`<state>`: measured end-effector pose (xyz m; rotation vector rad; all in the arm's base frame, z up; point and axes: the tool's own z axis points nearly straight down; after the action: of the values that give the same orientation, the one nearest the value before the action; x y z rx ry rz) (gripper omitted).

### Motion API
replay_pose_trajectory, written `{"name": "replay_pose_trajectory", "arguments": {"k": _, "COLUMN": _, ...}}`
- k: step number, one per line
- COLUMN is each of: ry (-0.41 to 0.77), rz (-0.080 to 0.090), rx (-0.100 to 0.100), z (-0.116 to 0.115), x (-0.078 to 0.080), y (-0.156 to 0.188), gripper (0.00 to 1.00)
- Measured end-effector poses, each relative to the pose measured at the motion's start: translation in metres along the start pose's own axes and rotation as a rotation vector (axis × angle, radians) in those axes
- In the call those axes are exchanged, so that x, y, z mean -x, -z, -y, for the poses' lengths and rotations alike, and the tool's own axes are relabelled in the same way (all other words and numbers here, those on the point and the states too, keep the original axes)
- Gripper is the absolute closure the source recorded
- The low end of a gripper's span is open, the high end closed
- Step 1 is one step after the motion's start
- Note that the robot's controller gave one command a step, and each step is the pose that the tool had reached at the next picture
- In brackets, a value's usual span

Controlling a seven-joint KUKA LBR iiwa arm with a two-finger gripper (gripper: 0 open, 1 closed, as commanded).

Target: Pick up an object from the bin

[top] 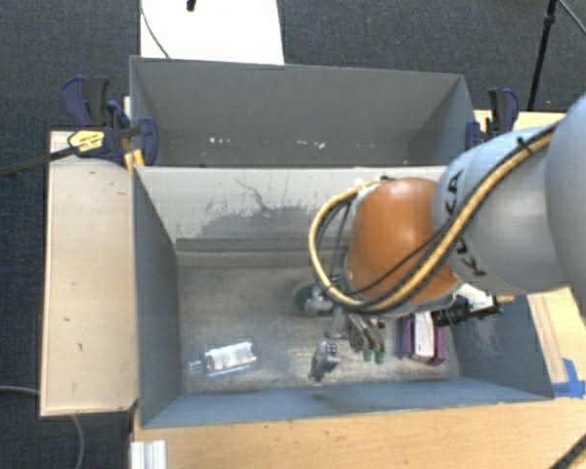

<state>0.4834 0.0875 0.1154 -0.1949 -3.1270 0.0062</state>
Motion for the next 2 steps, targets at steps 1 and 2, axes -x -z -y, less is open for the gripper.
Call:
{"name": "replay_pose_trajectory", "arguments": {"k": 1, "ry": 0.121, "rz": 0.027, "rx": 0.016, "z": 0.0149, "x": 0.0835, "y": -0.0352, "gripper": 0.0}}
{"name": "replay_pose_trajectory", "arguments": {"k": 2, "ry": 0.113, "rz": 0.056, "rx": 0.021, "z": 0.0137, "x": 0.0892, "y": -0.0304, "gripper": 1.0}}
